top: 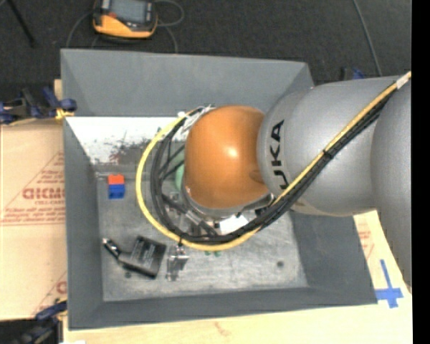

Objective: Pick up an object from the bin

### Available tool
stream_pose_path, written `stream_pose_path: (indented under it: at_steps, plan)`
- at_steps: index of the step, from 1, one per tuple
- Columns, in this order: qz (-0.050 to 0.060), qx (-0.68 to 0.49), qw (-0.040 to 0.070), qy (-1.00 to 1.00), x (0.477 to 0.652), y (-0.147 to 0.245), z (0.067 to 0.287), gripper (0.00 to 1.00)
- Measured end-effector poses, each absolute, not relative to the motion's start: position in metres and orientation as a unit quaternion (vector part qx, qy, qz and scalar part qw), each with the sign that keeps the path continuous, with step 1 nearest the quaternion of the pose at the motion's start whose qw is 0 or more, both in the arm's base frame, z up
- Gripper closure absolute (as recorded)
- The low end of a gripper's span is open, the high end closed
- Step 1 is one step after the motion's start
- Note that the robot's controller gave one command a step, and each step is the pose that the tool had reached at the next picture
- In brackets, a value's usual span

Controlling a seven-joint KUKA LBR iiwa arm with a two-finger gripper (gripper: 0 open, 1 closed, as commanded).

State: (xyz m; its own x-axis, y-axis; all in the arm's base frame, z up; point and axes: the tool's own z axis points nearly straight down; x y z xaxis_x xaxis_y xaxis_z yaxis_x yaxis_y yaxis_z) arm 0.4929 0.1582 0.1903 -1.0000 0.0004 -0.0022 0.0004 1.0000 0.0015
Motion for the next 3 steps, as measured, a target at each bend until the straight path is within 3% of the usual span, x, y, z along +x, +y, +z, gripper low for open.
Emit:
stream_pose_path:
  at_steps: [1,2,3]
  plan:
    - [0.001,0.041,0.002,0.999,0.489,0.180,0.159,0.00]
    - [0.001,0.097,0.001,0.995,0.500,0.214,0.129,0.00]
    - [0.000,0.160,0.001,0.987,0.484,0.208,0.115,0.00]
